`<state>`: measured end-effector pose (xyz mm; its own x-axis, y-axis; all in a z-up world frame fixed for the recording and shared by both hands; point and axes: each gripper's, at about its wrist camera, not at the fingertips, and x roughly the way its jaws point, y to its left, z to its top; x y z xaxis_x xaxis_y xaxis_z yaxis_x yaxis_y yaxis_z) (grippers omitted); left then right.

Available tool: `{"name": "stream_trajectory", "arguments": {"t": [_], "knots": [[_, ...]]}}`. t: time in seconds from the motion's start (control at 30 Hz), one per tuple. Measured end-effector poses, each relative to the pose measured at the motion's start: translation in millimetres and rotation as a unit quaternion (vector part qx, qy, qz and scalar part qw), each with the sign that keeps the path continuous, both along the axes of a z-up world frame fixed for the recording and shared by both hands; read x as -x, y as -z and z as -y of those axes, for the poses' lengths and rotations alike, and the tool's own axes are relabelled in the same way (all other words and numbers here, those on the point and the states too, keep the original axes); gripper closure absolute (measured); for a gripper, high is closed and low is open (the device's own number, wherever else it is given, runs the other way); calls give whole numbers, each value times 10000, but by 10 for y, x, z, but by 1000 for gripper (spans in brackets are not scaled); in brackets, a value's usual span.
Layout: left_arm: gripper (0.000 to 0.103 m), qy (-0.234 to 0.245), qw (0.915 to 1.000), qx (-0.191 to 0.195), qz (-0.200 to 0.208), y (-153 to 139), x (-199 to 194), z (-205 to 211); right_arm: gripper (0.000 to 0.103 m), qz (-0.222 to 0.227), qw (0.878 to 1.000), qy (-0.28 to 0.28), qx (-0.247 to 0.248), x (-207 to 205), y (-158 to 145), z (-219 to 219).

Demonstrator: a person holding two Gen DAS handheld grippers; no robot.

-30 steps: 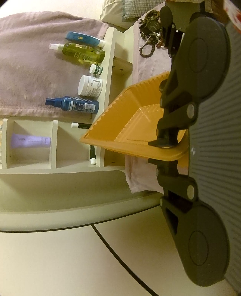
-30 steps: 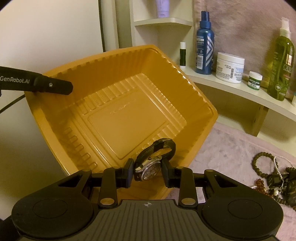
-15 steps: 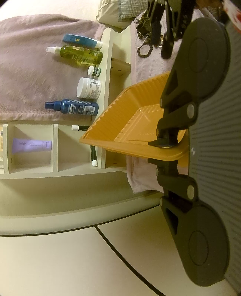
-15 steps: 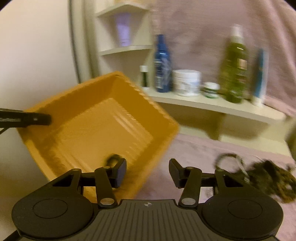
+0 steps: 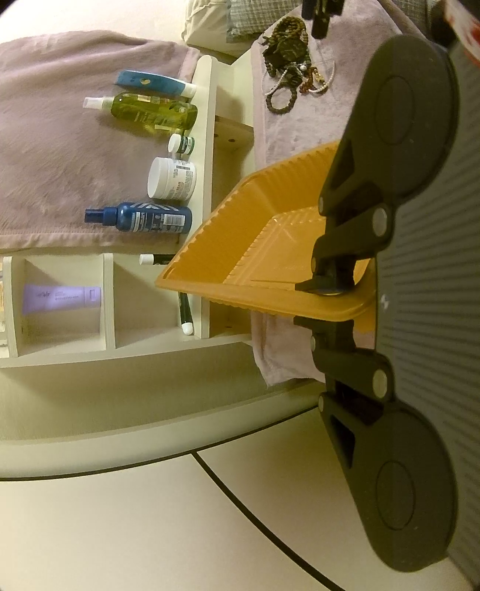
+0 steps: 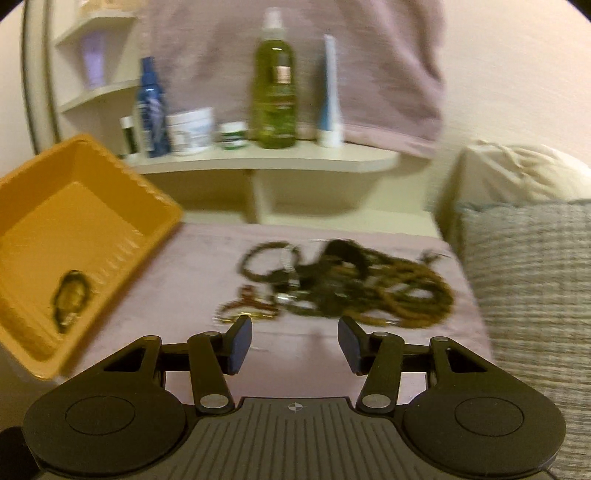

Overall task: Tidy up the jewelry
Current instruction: 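Move the open right tool back over the jewelry pile, then close the right tool on the black band in the pile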

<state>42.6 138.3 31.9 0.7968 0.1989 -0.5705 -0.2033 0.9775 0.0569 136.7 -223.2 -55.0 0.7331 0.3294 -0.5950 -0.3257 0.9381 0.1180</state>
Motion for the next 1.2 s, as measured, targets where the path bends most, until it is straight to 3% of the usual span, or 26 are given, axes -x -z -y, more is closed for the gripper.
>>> {"name": "stream_trajectory", "arguments": {"t": [0.33,0.7,1.03,1.2], "knots": [[94,57,9997,-126,-186,-23,-58,28,51,-24,9997,204,165,-140,-6,291],[94,197,9982,-264,-509,-39,-131,27,51,-36,9994,57,332,-238,19,338],[94,244,9977,-301,-551,-49,-147,32,51,14,9987,34,508,-311,27,379],[94,302,9970,-339,-633,-47,-159,38,51,65,9975,-269,658,-406,27,367]]}}
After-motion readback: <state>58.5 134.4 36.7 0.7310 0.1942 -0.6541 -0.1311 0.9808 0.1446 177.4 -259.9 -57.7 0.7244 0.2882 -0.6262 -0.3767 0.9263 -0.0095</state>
